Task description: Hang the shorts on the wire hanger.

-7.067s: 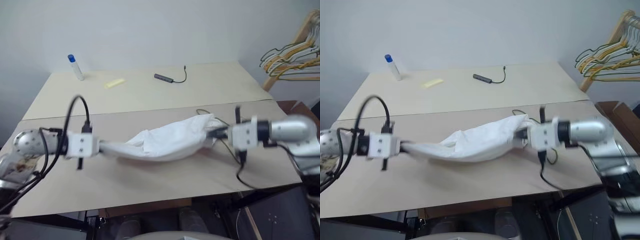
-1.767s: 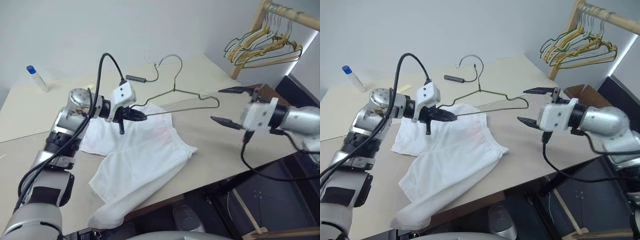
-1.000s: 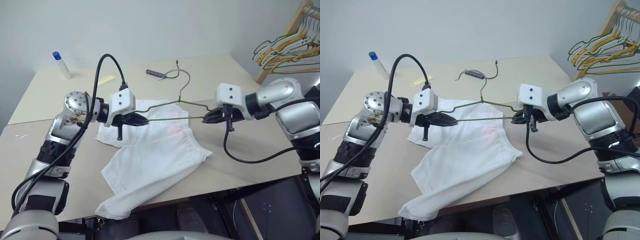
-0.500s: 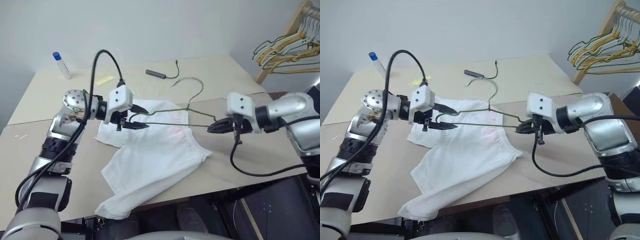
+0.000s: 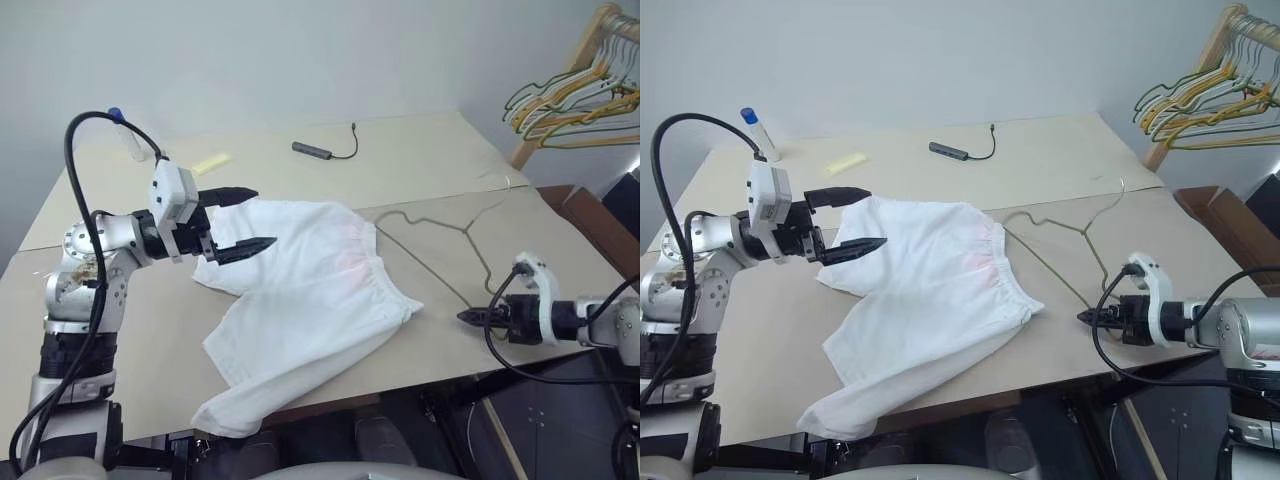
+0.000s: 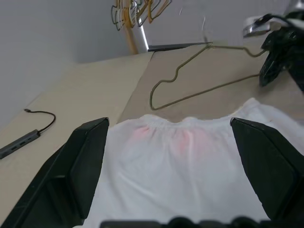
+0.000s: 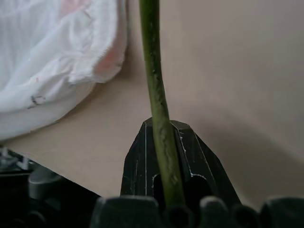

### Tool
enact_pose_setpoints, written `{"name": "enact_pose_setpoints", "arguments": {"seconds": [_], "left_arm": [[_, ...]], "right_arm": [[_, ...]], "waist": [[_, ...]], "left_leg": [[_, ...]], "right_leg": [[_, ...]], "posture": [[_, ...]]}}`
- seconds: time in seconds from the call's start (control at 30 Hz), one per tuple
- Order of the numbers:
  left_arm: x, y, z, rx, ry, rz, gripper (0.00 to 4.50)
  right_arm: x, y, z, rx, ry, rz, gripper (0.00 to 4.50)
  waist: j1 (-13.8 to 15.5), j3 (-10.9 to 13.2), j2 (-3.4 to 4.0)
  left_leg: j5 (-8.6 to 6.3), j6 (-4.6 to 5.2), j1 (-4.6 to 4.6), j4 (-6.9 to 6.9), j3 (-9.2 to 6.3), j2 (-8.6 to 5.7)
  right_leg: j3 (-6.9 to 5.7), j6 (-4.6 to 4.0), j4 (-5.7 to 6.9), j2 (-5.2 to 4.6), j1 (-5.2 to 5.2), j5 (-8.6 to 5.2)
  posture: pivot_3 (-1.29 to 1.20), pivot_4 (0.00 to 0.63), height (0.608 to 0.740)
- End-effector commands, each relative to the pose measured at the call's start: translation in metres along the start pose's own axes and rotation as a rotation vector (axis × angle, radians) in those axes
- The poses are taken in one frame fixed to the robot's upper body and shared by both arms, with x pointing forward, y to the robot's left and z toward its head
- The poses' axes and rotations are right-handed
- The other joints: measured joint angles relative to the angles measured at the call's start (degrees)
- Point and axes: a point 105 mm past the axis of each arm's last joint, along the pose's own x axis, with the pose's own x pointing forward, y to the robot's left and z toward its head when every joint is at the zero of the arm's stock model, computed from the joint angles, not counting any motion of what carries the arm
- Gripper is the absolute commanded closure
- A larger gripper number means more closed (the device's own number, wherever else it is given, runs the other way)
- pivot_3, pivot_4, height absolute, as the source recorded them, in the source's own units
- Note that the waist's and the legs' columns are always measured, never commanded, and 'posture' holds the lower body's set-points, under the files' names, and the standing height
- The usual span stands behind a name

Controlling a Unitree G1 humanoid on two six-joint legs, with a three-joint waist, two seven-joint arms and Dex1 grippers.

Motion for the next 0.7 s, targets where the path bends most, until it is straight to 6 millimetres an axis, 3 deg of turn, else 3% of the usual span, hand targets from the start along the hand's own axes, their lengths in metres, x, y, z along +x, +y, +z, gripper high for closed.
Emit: {"name": "enact_pose_setpoints", "arguments": {"seconds": [0.03, 0.27, 0.47, 0.57, 0.7], "left_arm": [[-0.005, -0.003, 0.013, 0.009, -0.012, 0.005, 0.05], [-0.011, -0.007, 0.016, 0.008, -0.004, -0.001, 0.05], [-0.013, -0.010, 0.015, 0.007, 0.003, -0.006, 0.05], [-0.013, -0.010, 0.014, 0.011, 0.006, -0.008, 0.05], [-0.014, -0.011, 0.013, 0.015, 0.012, -0.007, 0.05]], "right_arm": [[-0.003, 0.002, 0.006, 0.047, -0.023, 0.019, 4.50], [-0.006, 0.016, 0.009, 0.064, -0.035, 0.142, 4.50], [-0.006, 0.029, 0.002, 0.020, 0.060, 0.220, 4.50], [-0.003, 0.025, 0.001, -0.002, 0.110, 0.187, 4.50], [0.012, 0.008, 0.013, 0.006, 0.124, 0.101, 4.50]], "waist": [[0.03, -0.01, 0.02], [0.38, -0.01, 0.02], [1.40, -0.01, 0.02], [1.59, -0.01, 0.02], [1.57, -0.01, 0.01]], "left_leg": [[0.00, 0.00, -0.01, 0.00, 0.01, -0.01], [0.00, 0.01, 0.01, 0.00, 0.04, -0.06], [-0.02, 0.04, 0.03, 0.01, 0.07, -0.06], [-0.03, 0.04, 0.04, 0.02, 0.09, -0.06], [-0.03, 0.05, 0.07, 0.01, 0.13, -0.06]], "right_leg": [[0.00, 0.00, -0.01, 0.01, 0.00, 0.00], [0.00, 0.00, -0.07, 0.11, 0.04, 0.00], [0.00, 0.01, -0.16, 0.12, 0.08, 0.00], [0.00, 0.01, -0.17, 0.13, 0.10, 0.00], [0.02, 0.01, -0.18, 0.14, 0.11, 0.00]], "posture": [[-0.18, 0.000, 0.740], [-0.14, 0.000, 0.740], [-0.13, 0.000, 0.740], [-0.12, 0.000, 0.740], [-0.11, 0.000, 0.740]]}}
